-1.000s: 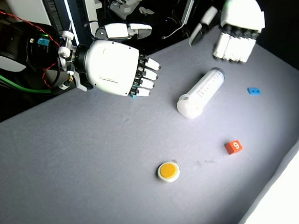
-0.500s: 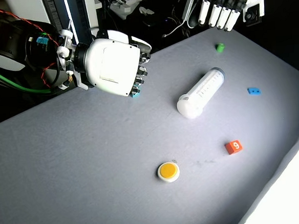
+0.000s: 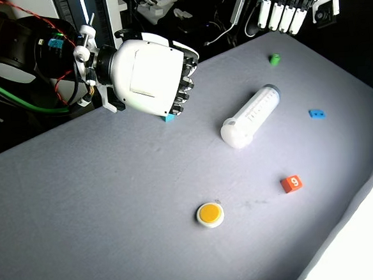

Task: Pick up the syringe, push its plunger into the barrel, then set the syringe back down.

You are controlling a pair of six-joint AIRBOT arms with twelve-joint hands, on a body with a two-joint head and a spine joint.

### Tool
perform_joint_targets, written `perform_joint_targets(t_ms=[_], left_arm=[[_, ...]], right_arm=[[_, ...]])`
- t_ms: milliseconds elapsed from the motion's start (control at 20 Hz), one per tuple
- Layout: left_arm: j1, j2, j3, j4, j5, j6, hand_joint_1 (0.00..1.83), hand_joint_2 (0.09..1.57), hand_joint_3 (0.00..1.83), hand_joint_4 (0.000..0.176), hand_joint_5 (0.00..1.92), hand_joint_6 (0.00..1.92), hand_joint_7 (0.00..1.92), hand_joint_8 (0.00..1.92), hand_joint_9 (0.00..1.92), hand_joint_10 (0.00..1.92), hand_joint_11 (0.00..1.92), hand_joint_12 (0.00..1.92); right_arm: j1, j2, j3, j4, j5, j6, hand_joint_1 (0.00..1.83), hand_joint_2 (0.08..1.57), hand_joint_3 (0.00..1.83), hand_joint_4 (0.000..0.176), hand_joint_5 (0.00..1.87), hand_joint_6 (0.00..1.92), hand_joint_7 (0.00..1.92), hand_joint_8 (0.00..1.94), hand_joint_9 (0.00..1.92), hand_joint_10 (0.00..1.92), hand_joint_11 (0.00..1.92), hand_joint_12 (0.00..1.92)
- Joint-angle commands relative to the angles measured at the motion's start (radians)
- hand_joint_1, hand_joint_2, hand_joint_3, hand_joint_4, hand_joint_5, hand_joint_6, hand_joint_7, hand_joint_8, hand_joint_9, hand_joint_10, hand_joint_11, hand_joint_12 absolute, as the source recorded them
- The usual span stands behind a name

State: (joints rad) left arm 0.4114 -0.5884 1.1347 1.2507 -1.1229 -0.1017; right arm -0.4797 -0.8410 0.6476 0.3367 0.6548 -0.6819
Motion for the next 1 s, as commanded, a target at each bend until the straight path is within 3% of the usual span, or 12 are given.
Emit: perform_joint_targets(t_ms=[0, 250, 450, 550, 850, 950], left_arm=[[-0.009, 0.001, 0.004, -0.078, -0.082, 0.007, 1.23, 1.35, 0.02, 0.0, 1.65, 1.92, 1.69, 1.92, 1.75, 1.92, 1.78, 1.92], [-0.005, 0.002, -0.015, -0.103, -0.097, 0.056, 1.22, 1.35, 0.02, 0.0, 1.64, 1.92, 1.68, 1.92, 1.74, 1.92, 1.78, 1.92], [0.003, -0.002, -0.042, -0.118, -0.097, 0.084, 1.25, 1.34, 0.02, 0.0, 1.62, 1.92, 1.66, 1.92, 1.72, 1.92, 1.77, 1.92], [0.003, -0.003, -0.044, -0.115, -0.097, 0.094, 1.18, 1.35, 0.02, 0.0, 1.63, 1.92, 1.69, 1.92, 1.74, 1.92, 1.75, 1.92], [0.001, -0.003, -0.057, -0.103, -0.096, 0.106, 1.19, 1.36, 0.03, 0.0, 1.63, 1.92, 1.68, 1.92, 1.73, 1.92, 1.76, 1.92], [0.001, -0.003, -0.059, -0.103, -0.097, 0.106, 1.2, 1.34, 0.03, 0.011, 1.63, 1.92, 1.67, 1.92, 1.71, 1.92, 1.73, 1.92]], right_arm=[[0.025, 0.01, -0.008, -0.022, 0.118, -0.002, 1.02, 1.41, 0.03, 0.131, 1.61, 1.92, 1.69, 1.94, 1.76, 1.92, 1.91, 1.92], [0.082, 0.017, -0.008, -0.022, -0.025, -0.088, 1.07, 1.39, 0.02, 0.148, 1.59, 1.92, 1.68, 1.94, 1.74, 1.92, 1.9, 1.92], [0.105, 0.033, -0.014, -0.018, -0.026, -0.093, 1.11, 1.39, 0.01, 0.164, 1.58, 1.92, 1.67, 1.94, 1.74, 1.92, 1.9, 1.92], [0.13, 0.05, -0.014, -0.013, -0.032, -0.111, 1.21, 1.33, 0.0, 0.173, 1.58, 1.92, 1.68, 1.94, 1.76, 1.92, 1.92, 1.92], [0.15, 0.049, -0.019, -0.024, -0.068, -0.115, 1.2, 1.33, 0.0, 0.173, 1.61, 1.92, 1.65, 1.94, 1.73, 1.92, 1.92, 1.92], [0.152, 0.049, -0.018, -0.024, -0.07, -0.114, 1.18, 1.33, 0.0, 0.166, 1.61, 1.92, 1.65, 1.94, 1.72, 1.92, 1.91, 1.92]])
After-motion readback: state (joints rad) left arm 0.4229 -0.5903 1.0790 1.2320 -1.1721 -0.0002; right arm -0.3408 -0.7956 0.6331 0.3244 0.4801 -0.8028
